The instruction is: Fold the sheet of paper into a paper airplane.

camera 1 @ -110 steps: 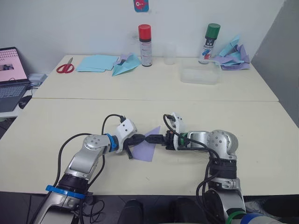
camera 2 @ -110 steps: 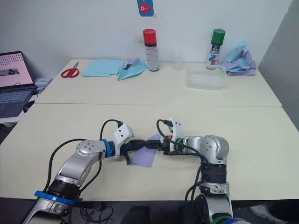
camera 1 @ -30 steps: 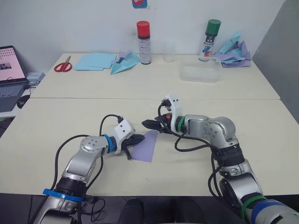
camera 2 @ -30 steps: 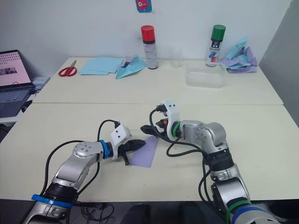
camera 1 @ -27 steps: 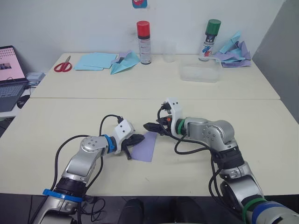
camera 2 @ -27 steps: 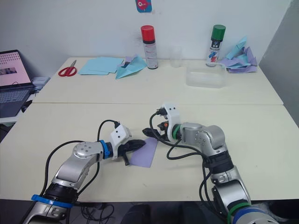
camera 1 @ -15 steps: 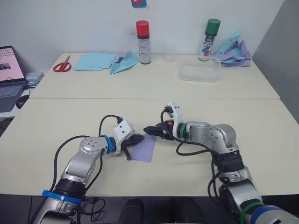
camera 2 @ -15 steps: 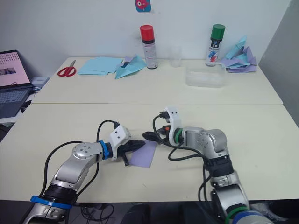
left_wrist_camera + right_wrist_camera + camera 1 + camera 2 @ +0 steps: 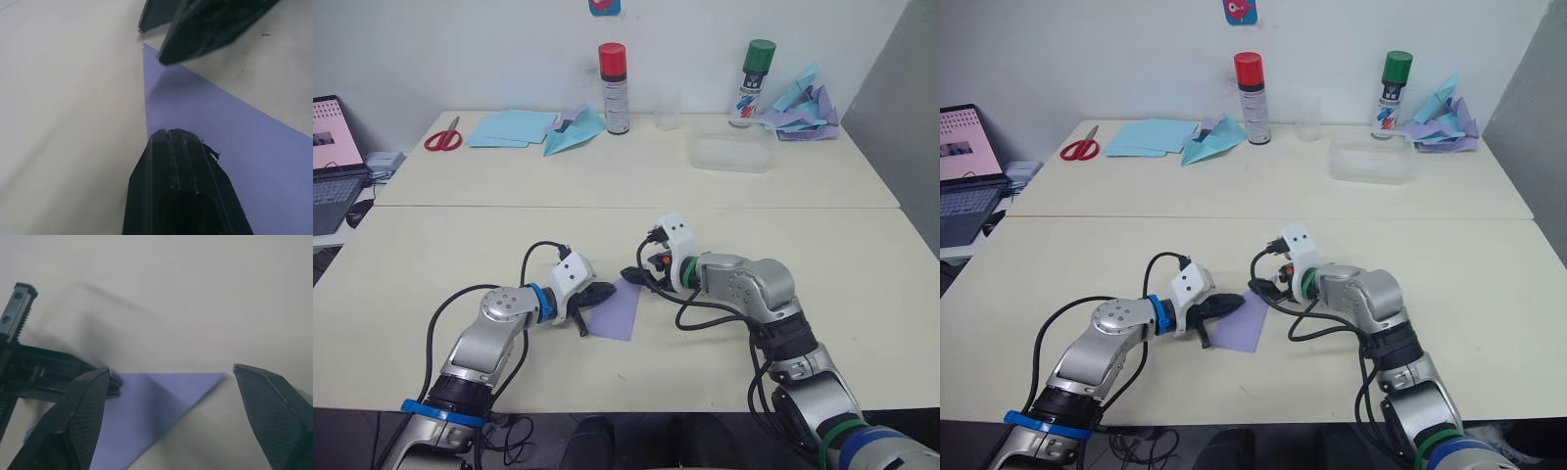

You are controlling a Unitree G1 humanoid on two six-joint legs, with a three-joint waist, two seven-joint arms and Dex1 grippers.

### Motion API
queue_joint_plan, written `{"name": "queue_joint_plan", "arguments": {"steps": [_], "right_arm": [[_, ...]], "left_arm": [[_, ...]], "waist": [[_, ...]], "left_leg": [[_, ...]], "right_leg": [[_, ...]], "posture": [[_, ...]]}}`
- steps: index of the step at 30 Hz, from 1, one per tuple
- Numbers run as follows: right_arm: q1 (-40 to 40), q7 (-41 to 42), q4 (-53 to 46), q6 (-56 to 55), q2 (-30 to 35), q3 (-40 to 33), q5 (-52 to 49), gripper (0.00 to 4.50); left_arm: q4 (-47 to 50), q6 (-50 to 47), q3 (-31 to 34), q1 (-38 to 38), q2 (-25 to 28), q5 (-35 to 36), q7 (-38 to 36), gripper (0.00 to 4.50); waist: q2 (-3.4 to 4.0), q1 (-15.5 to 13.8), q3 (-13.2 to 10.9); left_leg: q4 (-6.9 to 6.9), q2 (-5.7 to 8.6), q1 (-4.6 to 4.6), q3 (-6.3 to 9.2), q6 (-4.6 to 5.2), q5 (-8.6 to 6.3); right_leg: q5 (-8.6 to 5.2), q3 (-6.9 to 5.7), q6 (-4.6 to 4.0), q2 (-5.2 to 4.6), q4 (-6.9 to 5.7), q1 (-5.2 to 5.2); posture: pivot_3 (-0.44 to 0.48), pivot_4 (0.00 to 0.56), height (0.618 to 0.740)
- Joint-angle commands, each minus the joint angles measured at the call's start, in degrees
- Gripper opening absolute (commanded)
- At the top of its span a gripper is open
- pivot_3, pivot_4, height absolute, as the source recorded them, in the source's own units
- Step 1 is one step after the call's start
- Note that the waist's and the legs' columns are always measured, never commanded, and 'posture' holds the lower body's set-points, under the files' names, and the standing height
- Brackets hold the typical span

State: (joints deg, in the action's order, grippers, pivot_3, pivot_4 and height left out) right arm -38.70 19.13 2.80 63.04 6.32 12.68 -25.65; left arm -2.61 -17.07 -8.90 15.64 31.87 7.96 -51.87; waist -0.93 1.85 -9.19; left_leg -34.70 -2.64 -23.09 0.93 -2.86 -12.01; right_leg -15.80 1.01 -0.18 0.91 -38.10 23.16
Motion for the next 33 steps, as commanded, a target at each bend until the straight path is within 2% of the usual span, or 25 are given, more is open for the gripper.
{"name": "queue_joint_plan", "arguments": {"steps": [1, 7, 11, 16, 20, 22, 25, 27, 29, 31, 33], "right_arm": [[-0.7, 0.6, -0.5, 1.0, -1.2, 0.8, 0.6, 4.20], [-1.2, 0.0, 0.1, 4.1, -4.0, -0.9, -0.1, 4.20], [-2.2, 1.8, 0.1, -0.2, -1.2, 0.1, 2.5, 4.20], [-2.3, 2.7, -1.4, 0.0, 0.7, -3.2, 1.7, 4.20], [-0.6, 6.7, -7.2, -1.0, 4.4, -4.9, -0.4, 4.20], [0.1, 9.0, -9.8, -1.7, 6.9, -5.4, -1.1, 4.20], [1.0, 10.8, -12.1, -2.2, 10.2, -7.3, -2.2, 4.25], [2.2, 11.4, -14.1, -1.8, 11.8, -9.1, -3.1, 4.25], [3.8, 11.6, -16.3, -1.2, 12.9, -10.3, -4.0, 4.25], [5.9, 12.2, -18.5, -1.5, 14.3, -10.5, -4.5, 4.25], [8.5, 13.0, -21.2, -1.9, 15.6, -10.5, -5.1, 4.25]], "left_arm": [[-3.8, -2.0, -2.8, -2.0, 0.4, -2.5, 0.2, 0.00], [-4.2, -1.9, -2.4, -1.7, 0.4, -2.4, 0.5, 0.00], [-4.1, -1.8, -2.0, -2.2, 0.7, -2.4, 0.7, 0.00], [-4.0, -1.9, -1.8, -2.4, 0.5, -2.3, 1.3, 0.00], [-0.7, -4.1, 2.9, -2.2, -0.8, 3.3, 0.9, 0.00], [2.2, -5.3, 6.5, -1.3, 0.5, 7.9, -1.3, 0.00], [5.0, -10.4, 10.9, 2.5, 5.5, 15.2, -7.6, 0.73], [2.1, -8.4, 10.3, 7.1, 10.4, 14.9, -14.3, 1.32], [-3.7, -1.4, 7.2, 12.4, 13.5, 11.4, -20.6, 1.93], [-11.3, 8.4, 3.7, 17.4, 14.4, 7.3, -26.3, 2.59], [-22.1, 25.0, 0.4, 22.9, 13.1, 2.0, -30.3, 3.20]], "waist": [[0.00, 0.0, 0.0], [-0.01, 0.0, 0.0], [-0.01, 0.0, 0.0], [-0.01, 0.0, 0.0], [-0.02, 0.0, 0.0], [-0.06, 0.0, -0.1], [-0.45, 0.0, -0.4], [-0.63, 0.0, -0.6], [-0.66, -0.2, -0.7], [-0.63, -0.3, -0.7], [-0.60, -0.4, -0.7]], "left_leg": [[0.00, -0.01, 0.00, 0.00, 0.00, 0.00], [0.00, -0.02, 0.01, 0.00, 0.00, 0.00], [-0.01, -0.01, 0.01, 0.00, 0.00, 0.00], [-0.01, 0.01, 0.01, -0.06, 0.00, 0.00], [-0.01, 0.00, 0.00, -0.01, 0.00, 0.00], [-0.01, 0.01, -0.01, 0.00, 0.00, 0.00], [-0.03, -0.01, -0.23, 0.08, 0.00, 0.00], [-0.09, -0.03, -0.50, 0.25, -0.01, 0.01], [-0.15, -0.01, -0.81, 0.33, -0.01, 0.01], [-0.15, 0.07, -0.85, 0.27, -0.02, 0.01], [-0.15, 0.12, -0.83, 0.04, -0.01, 0.01]], "right_leg": [[0.00, 0.00, 0.00, 0.00, 0.00, 0.00], [0.01, 0.01, 0.01, 0.00, -0.01, -0.02], [0.02, 0.00, 0.02, 0.00, -0.02, -0.02], [0.02, 0.03, 0.03, 0.01, 0.00, -0.02], [0.02, 0.00, 0.02, 0.04, -0.02, 0.01], [0.02, -0.02, 0.02, 0.06, -0.02, 0.01], [0.02, -0.09, 0.02, 0.13, -0.03, 0.19], [0.03, -0.20, 0.01, 0.25, -0.05, 0.40], [0.04, -0.27, -0.01, 0.44, -0.07, 0.64], [0.04, -0.23, -0.01, 0.40, 0.01, 0.64], [0.04, -0.17, 0.00, 0.32, 0.05, 0.64]], "posture": [[0.000, 0.150, 0.740], [0.000, 0.150, 0.740], [0.000, 0.150, 0.740], [0.000, 0.150, 0.740], [0.000, 0.150, 0.740], [0.000, 0.150, 0.740], [0.000, 0.150, 0.740], [0.000, 0.150, 0.740], [0.000, 0.150, 0.740], [0.000, 0.150, 0.740], [0.000, 0.150, 0.740]]}}
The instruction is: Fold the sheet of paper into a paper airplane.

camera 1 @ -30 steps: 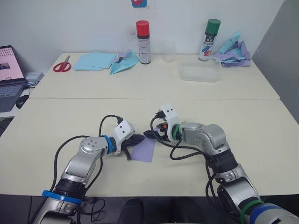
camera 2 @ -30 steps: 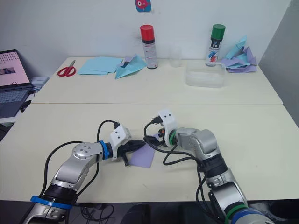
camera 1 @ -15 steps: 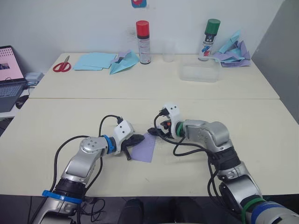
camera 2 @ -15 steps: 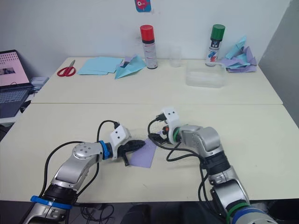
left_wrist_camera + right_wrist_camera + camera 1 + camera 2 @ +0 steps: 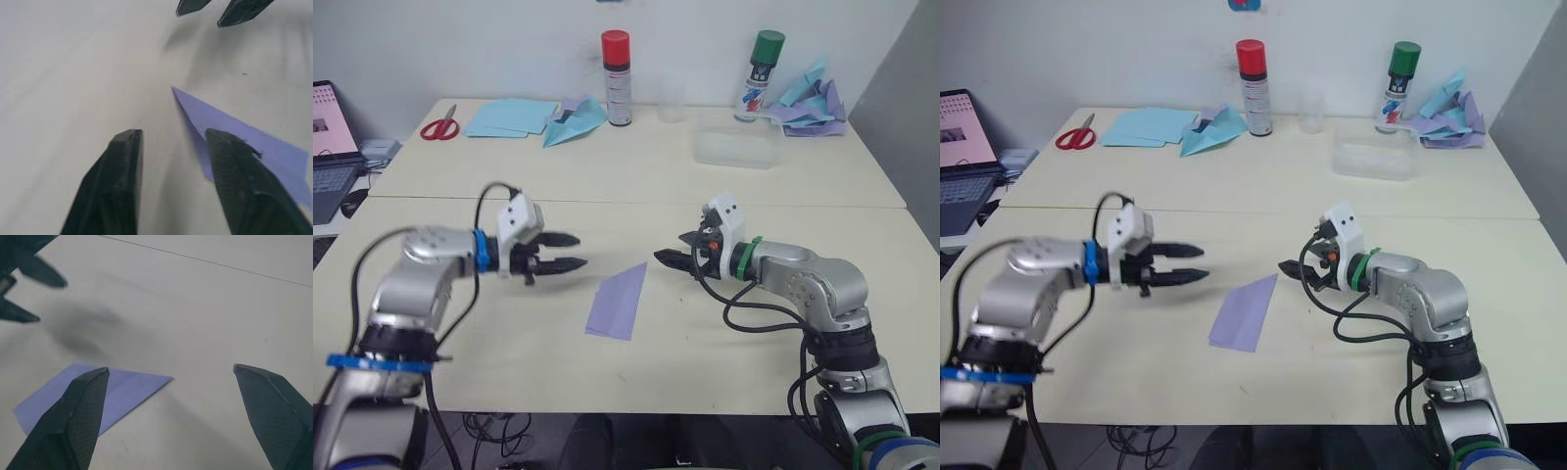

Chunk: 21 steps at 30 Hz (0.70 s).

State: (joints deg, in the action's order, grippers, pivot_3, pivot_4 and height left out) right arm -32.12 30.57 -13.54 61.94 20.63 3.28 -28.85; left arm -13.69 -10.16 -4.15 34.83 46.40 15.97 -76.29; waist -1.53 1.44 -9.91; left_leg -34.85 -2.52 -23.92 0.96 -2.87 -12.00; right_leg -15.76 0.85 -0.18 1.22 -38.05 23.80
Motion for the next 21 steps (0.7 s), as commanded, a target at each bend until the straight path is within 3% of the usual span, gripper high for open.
{"name": "queue_joint_plan", "arguments": {"steps": [1, 3, 7, 10, 14, 17, 21], "right_arm": [[2.9, 1.9, -5.9, -0.8, 1.8, -1.1, -2.3, 4.25], [4.5, 2.0, -8.2, -0.9, 2.3, -0.6, -2.8, 4.25], [6.4, 1.1, -12.5, 0.3, 2.2, -1.0, -4.5, 4.25], [7.6, -0.5, -15.3, 1.3, 2.3, -2.1, -5.3, 4.25], [9.7, -3.3, -17.4, 2.7, 1.8, -4.7, -6.1, 4.25], [10.9, -4.2, -18.1, 3.0, 1.9, -6.0, -6.5, 4.25], [11.6, -5.1, -18.1, 2.4, 2.1, -6.3, -6.6, 4.25]], "left_arm": [[-16.1, 25.7, -5.4, 6.1, -2.6, -7.9, -6.9, 3.57], [-26.6, 38.7, -7.3, 11.3, -5.7, -10.8, -8.9, 4.16], [-43.1, 59.3, -11.6, 19.5, -12.1, -17.3, -9.3, 4.16], [-49.4, 66.1, -12.8, 22.2, -15.7, -19.0, -9.7, 4.16], [-52.0, 70.4, -12.5, 22.9, -18.6, -15.5, -15.0, 4.16], [-52.7, 72.8, -14.7, 22.8, -17.6, -14.9, -16.2, 3.58], [-53.1, 72.7, -16.5, 22.3, -16.3, -14.5, -16.2, 2.29]], "waist": [[-0.02, -0.1, 0.0], [-0.10, -0.1, -0.1], [-0.23, -0.2, -0.1], [-0.23, 0.1, -0.1], [-0.24, 0.2, -0.2], [-0.25, 0.2, -0.2], [-0.26, 0.3, -0.2]], "left_leg": [[0.00, 0.03, 0.00, -0.11, 0.00, 0.00], [-0.04, 0.05, -0.06, -0.23, 0.01, -0.01], [-0.23, 0.01, -0.51, -0.16, 0.01, 0.00], [-0.24, 0.01, -0.51, -0.17, 0.02, -0.01], [-0.25, -0.01, -0.51, -0.17, 0.02, -0.01], [-0.28, -0.01, -0.48, -0.16, 0.02, 0.00], [-0.51, 0.00, -0.39, -0.16, 0.03, 0.00]], "right_leg": [[0.00, -0.01, 0.00, -0.03, 0.05, 0.01], [0.00, 0.03, 0.00, -0.08, 0.07, 0.05], [0.06, -0.01, 0.08, -0.01, 0.00, 0.39], [0.08, 0.00, 0.11, 0.01, -0.02, 0.39], [0.10, 0.00, 0.14, 0.02, -0.07, 0.39], [0.10, 0.00, 0.14, 0.04, -0.17, 0.38], [0.09, 0.04, 0.15, 0.05, -0.56, 0.39]], "posture": [[0.000, 0.150, 0.740], [0.000, 0.150, 0.740], [0.000, 0.150, 0.740], [0.000, 0.150, 0.740], [0.000, 0.150, 0.740], [0.000, 0.150, 0.740], [0.000, 0.150, 0.740]]}}
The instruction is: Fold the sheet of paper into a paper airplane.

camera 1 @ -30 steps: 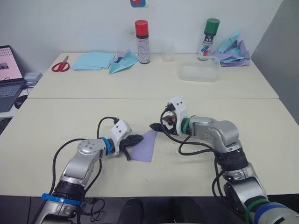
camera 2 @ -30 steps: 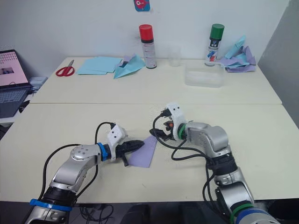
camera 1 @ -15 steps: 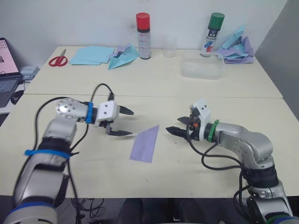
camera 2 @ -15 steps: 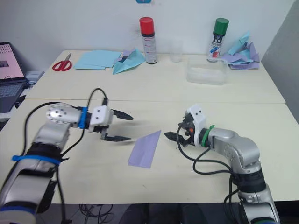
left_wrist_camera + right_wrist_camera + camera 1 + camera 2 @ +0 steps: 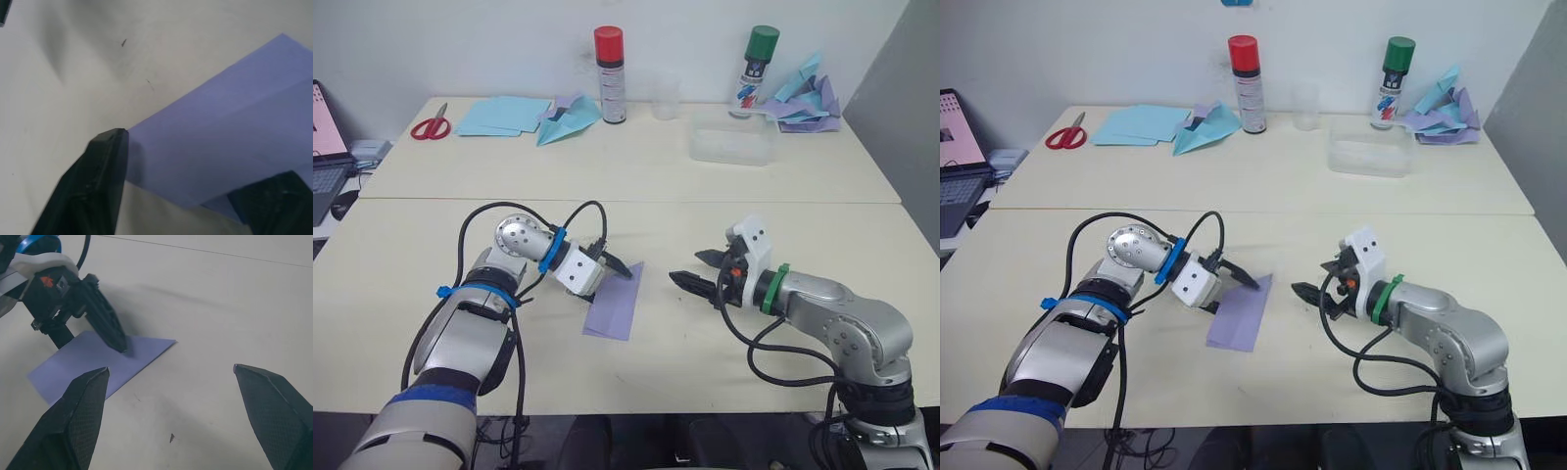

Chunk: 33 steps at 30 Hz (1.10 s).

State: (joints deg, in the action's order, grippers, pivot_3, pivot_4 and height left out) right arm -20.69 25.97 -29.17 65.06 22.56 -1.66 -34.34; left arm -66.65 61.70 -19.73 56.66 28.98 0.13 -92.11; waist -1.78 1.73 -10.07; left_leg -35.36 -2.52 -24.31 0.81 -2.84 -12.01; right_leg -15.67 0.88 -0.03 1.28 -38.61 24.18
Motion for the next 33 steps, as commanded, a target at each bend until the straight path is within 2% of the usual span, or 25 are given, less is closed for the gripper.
{"name": "queue_joint_plan", "arguments": {"steps": [1, 4, 6, 7, 10, 13, 15, 17, 19, 22, 23, 27, 30, 33], "right_arm": [[0.2, -0.6, -2.1, -1.4, 0.3, -1.2, -0.7, 4.25], [0.2, -0.8, -1.6, -2.8, 0.7, -0.5, 0.1, 4.25], [0.7, -0.4, -1.6, -5.1, 1.1, 0.9, 1.3, 4.25], [1.1, 0.0, -1.5, -7.1, 1.6, 2.4, 2.5, 4.25], [1.6, 0.6, -1.5, -11.4, 1.2, 5.7, 4.7, 4.25], [1.8, 2.7, -1.0, -18.1, 2.4, 9.8, 8.7, 4.25], [2.0, 3.8, -0.5, -22.4, 2.8, 12.3, 11.2, 4.25], [2.0, 5.2, 0.1, -26.0, 3.9, 15.2, 14.1, 4.25], [2.3, 6.6, 0.8, -28.5, 5.0, 16.8, 15.9, 4.25], [3.3, 9.9, 2.3, -32.0, 7.2, 17.4, 17.2, 4.25], [3.5, 11.1, 2.6, -33.0, 8.0, 17.5, 17.5, 4.25], [2.5, 15.0, 4.7, -35.7, 9.7, 18.1, 18.5, 4.25], [0.3, 17.6, 8.1, -39.0, 9.5, 19.8, 20.4, 4.25], [-1.9, 20.6, 11.9, -42.8, 8.5, 22.3, 22.4, 4.25]], "left_arm": [[0.1, 0.6, -0.7, -0.1, 1.3, 1.3, -0.4, 1.95], [0.8, -0.1, 0.2, -1.3, 1.8, 1.3, -0.4, 0.94], [3.7, -7.7, 2.3, -3.0, 3.5, -0.1, 5.9, 0.29], [7.1, -15.1, 3.3, -4.7, 5.0, -1.3, 10.1, 0.06], [23.2, -30.1, 4.4, -11.7, 10.6, -4.7, 15.4, 0.06], [47.5, -57.8, 7.2, -21.1, 14.2, -6.1, 20.3, 0.06], [63.4, -74.1, 7.8, -27.1, 12.0, -6.8, 24.8, 0.06], [72.1, -85.1, 6.4, -30.3, 8.2, -9.2, 29.8, 0.06], [75.4, -93.2, 4.9, -30.7, 4.0, -10.9, 34.0, 0.06], [78.0, -99.3, 3.2, -29.7, 0.1, -12.5, 38.3, 0.06], [78.6, -100.1, 2.8, -29.6, -0.3, -12.5, 38.9, 0.58], [82.5, -100.4, 3.6, -30.9, 1.3, -9.2, 37.6, 1.73], [86.3, -98.5, 8.5, -32.6, 6.6, -3.4, 32.8, 2.72], [86.5, -95.1, 16.1, -35.2, 15.1, 3.8, 25.4, 3.72]], "waist": [[0.00, 0.0, 0.0], [0.00, 0.0, 0.0], [0.00, 0.1, 0.0], [0.00, 0.1, 0.0], [-0.01, 0.9, 0.0], [0.03, 1.2, 0.0], [0.03, 1.2, 0.0], [0.04, 0.6, 0.0], [0.03, -0.1, 0.0], [0.02, -0.5, 0.0], [0.02, -0.4, 0.0], [0.02, 0.1, 0.0], [0.01, 0.5, 0.0], [0.02, 0.7, -0.1]], "left_leg": [[-0.08, -0.01, 0.00, 0.03, 0.00, 0.00], [-0.45, -0.04, -0.02, 0.13, 0.01, -0.01], [-0.57, -0.04, -0.02, 0.13, 0.01, 0.00], [-0.61, -0.05, -0.02, 0.12, 0.01, 0.00], [-0.66, -0.15, 0.01, 0.14, 0.01, 0.00], [-0.63, -0.21, 0.02, 0.29, 0.00, 0.00], [-0.64, -0.21, 0.04, 0.35, 0.00, 0.00], [-0.65, -0.18, 0.05, 0.39, -0.01, 0.00], [-0.73, -0.08, 0.04, 0.42, -0.01, 0.01], [-0.80, 0.09, 0.15, 0.58, -0.01, 0.01], [-0.80, 0.13, 0.32, 0.59, -0.01, 0.01], [-0.79, 0.12, 0.54, 0.53, -0.01, 0.01], [-0.72, -0.05, 0.57, 0.55, -0.02, 0.01], [-0.66, -0.25, 0.58, 0.66, -0.02, 0.01]], "right_leg": [[0.00, -0.02, 0.00, 0.01, -0.08, 0.00], [-0.01, -0.02, 0.00, 0.04, -0.34, -0.02], [-0.01, -0.03, 0.00, 0.04, -0.37, -0.05], [0.00, -0.02, 0.00, 0.05, -0.39, -0.05], [0.00, 0.07, 0.01, 0.13, -0.44, -0.06], [0.00, 0.10, 0.00, 0.18, -0.47, -0.06], [-0.01, 0.06, -0.01, 0.17, -0.48, -0.10], [-0.01, 0.05, -0.01, 0.12, -0.47, -0.14], [-0.01, 0.03, -0.01, 0.09, -0.48, -0.18], [0.00, 0.08, 0.01, 0.11, -0.45, -0.48], [0.00, 0.10, 0.01, 0.10, -0.41, -0.68], [0.01, 0.13, 0.03, 0.10, -0.40, -0.83], [0.01, 0.19, 0.01, 0.26, -0.40, -0.82], [-0.03, 0.19, -0.11, 0.51, -0.47, -0.75]], "posture": [[0.000, 0.150, 0.740], [0.000, 0.150, 0.740], [0.000, 0.150, 0.740], [0.000, 0.150, 0.740], [0.000, 0.150, 0.740], [0.000, 0.150, 0.740], [0.000, 0.150, 0.740], [0.000, 0.150, 0.740], [0.000, 0.150, 0.740], [0.000, 0.150, 0.740], [0.000, 0.150, 0.740], [0.000, 0.150, 0.740], [0.000, 0.150, 0.740], [0.000, 0.150, 0.740]]}}
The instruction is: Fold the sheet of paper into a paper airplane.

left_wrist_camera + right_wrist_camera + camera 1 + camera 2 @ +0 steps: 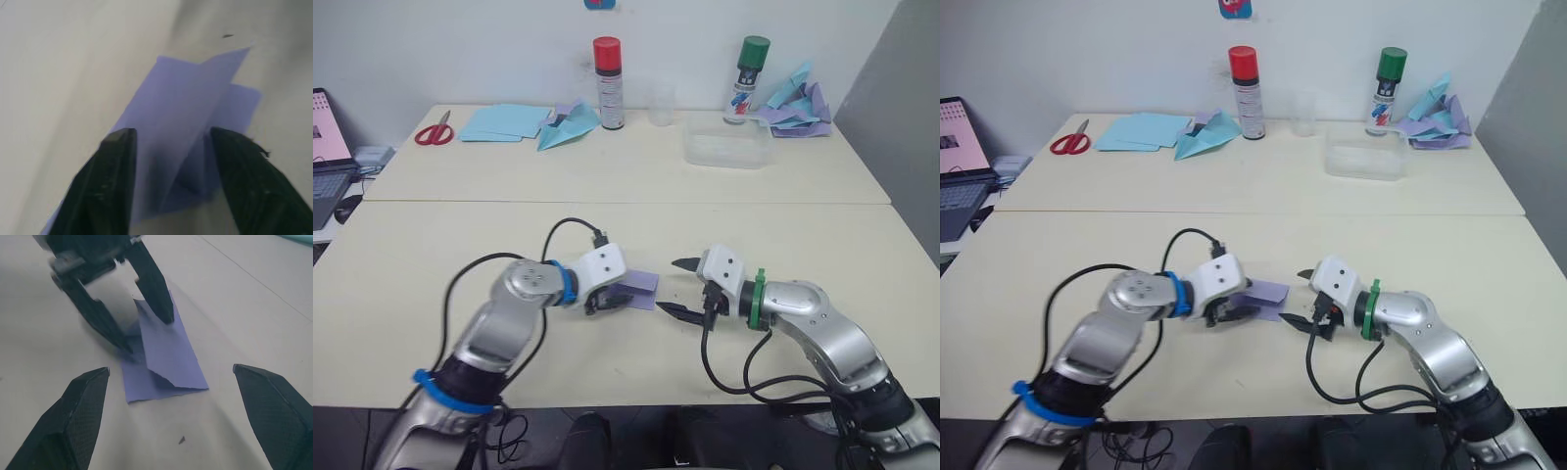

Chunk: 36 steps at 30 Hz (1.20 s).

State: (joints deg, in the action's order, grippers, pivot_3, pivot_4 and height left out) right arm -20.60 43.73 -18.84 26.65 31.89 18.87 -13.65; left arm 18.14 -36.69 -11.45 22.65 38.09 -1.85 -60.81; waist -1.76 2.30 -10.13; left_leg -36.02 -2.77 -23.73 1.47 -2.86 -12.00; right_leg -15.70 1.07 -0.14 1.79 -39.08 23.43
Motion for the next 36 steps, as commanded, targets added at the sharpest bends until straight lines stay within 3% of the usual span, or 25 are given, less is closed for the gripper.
{"name": "queue_joint_plan", "arguments": {"steps": [1, 3, 9, 10, 13, 21, 22, 28, 35, 36], "right_arm": [[-3.0, 3.1, 3.5, -5.5, -1.9, 2.5, 2.4, 4.25], [-4.6, 4.2, 7.3, -8.2, -3.6, 3.3, 3.4, 4.25], [-9.5, 5.2, 22.3, -18.9, -11.0, 5.4, 7.5, 4.25], [-10.3, 5.3, 24.8, -20.5, -12.1, 5.4, 8.1, 4.07], [-11.8, 6.5, 29.8, -25.1, -13.1, 5.1, 9.7, 3.26], [-12.5, 10.5, 34.3, -33.3, -12.6, 4.8, 11.2, 0.19], [-12.4, 11.4, 34.1, -34.3, -12.2, 4.8, 11.2, 0.04], [-10.4, 17.7, 31.5, -39.2, -9.4, 4.8, 9.3, 0.04], [-9.7, 18.9, 31.0, -39.7, -8.6, 5.1, 11.2, 0.04], [-9.7, 18.9, 30.8, -39.2, -8.4, 5.0, 11.3, 0.21]], "left_arm": [[0.4, 5.8, 10.6, -2.2, 8.5, 8.0, -8.1, 4.03], [-2.6, 8.8, 14.8, -3.7, 11.4, 11.7, -10.6, 4.47], [-8.3, 8.2, 22.6, -6.0, 12.8, 19.2, -10.4, 4.47], [-7.8, 7.3, 23.0, -6.0, 12.3, 20.3, -9.6, 4.49], [-6.0, 6.9, 22.2, -6.7, 11.5, 21.2, -7.1, 4.50], [-5.1, 7.1, 21.4, -7.9, 10.8, 22.3, -3.6, 4.50], [-5.2, 7.0, 21.5, -7.6, 10.8, 22.6, -3.3, 4.50], [-4.7, 3.0, 19.3, -6.1, 10.3, 24.6, -1.6, 4.50], [-6.6, 4.4, 12.3, -1.3, 4.3, 22.4, 2.7, 4.50], [-7.3, 5.1, 11.7, -1.0, 3.6, 21.9, 3.2, 4.50]], "waist": [[0.01, 0.1, 0.0], [0.04, -0.1, 0.0], [0.04, -0.5, -0.1], [0.04, -0.7, -0.1], [0.03, -1.0, -0.1], [0.03, -0.7, -0.1], [0.03, -0.7, -0.1], [0.03, -0.7, -0.1], [0.03, -0.8, -0.1], [0.03, -0.8, -0.1]], "left_leg": [[0.03, -0.04, 0.02, 0.04, 0.00, 0.00], [0.06, -0.08, 0.07, 0.05, 0.00, 0.00], [-0.04, 0.06, 0.03, -0.13, 0.00, 0.00], [-0.05, 0.07, 0.02, -0.15, 0.00, 0.00], [-0.07, 0.08, -0.06, -0.09, 0.00, 0.00], [-0.06, 0.09, -0.04, -0.08, -0.01, 0.00], [-0.06, 0.07, -0.04, -0.03, -0.01, 0.00], [-0.06, 0.07, -0.02, -0.03, -0.01, 0.00], [-0.14, 0.17, -0.02, -0.08, -0.01, 0.01], [-0.15, 0.17, -0.01, -0.07, -0.01, 0.01]], "right_leg": [[-0.02, -0.03, -0.07, 0.04, -0.01, 0.01], [-0.04, -0.06, -0.15, 0.04, -0.02, 0.01], [-0.03, -0.04, -0.14, -0.06, 0.01, -0.01], [-0.02, -0.04, -0.12, -0.08, 0.02, -0.01], [-0.02, -0.03, -0.11, -0.24, 0.04, -0.01], [-0.01, -0.02, -0.12, -0.40, 0.00, -0.01], [-0.01, -0.05, -0.12, -0.37, -0.01, -0.01], [-0.02, -0.03, -0.13, -0.33, -0.04, -0.02], [0.02, -0.01, -0.07, -0.33, -0.04, -0.09], [0.02, 0.00, -0.07, -0.33, -0.04, -0.09]], "posture": [[0.000, 0.150, 0.740], [0.000, 0.150, 0.740], [0.000, 0.150, 0.740], [0.000, 0.150, 0.740], [0.000, 0.150, 0.740], [0.000, 0.150, 0.740], [0.000, 0.150, 0.740], [0.000, 0.150, 0.740], [0.000, 0.150, 0.740], [0.000, 0.150, 0.740]]}}
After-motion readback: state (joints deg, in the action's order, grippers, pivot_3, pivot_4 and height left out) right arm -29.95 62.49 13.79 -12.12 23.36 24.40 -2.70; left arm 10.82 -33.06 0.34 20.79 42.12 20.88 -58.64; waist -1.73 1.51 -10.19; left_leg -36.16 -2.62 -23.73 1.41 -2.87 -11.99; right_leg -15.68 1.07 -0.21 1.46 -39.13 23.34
